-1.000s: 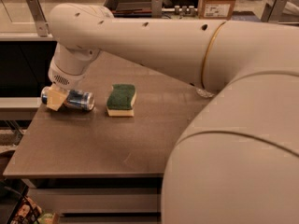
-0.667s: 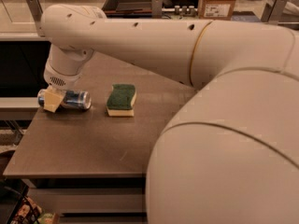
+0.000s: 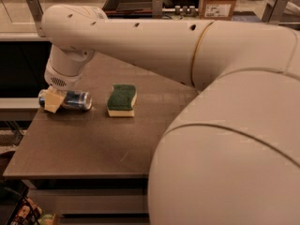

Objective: Knock redbull can over

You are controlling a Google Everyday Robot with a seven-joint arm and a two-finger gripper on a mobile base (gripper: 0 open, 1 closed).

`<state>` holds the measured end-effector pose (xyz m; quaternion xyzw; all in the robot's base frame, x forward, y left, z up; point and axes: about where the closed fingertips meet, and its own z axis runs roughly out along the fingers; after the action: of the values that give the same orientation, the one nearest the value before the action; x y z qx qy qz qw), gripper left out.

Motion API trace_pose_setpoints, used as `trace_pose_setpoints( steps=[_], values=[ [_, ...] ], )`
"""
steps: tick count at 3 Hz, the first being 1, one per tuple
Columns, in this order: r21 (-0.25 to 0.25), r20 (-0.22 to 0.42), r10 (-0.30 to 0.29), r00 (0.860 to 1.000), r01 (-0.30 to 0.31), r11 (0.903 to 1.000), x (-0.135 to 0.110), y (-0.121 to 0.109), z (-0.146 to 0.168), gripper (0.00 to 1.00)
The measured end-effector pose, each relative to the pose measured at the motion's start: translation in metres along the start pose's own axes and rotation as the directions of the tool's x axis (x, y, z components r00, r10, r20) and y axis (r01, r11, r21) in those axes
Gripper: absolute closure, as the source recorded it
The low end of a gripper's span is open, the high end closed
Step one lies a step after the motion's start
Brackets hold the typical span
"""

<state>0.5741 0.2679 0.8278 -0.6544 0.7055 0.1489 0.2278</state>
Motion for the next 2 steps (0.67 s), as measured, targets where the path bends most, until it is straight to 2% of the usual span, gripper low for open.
trace_pose_setpoints(
  steps=[2],
  values=[
    [-0.002, 0.0, -0.003, 1.0, 0.003, 1.0, -0.0007, 0.0018, 0.0002, 0.04]
  ],
)
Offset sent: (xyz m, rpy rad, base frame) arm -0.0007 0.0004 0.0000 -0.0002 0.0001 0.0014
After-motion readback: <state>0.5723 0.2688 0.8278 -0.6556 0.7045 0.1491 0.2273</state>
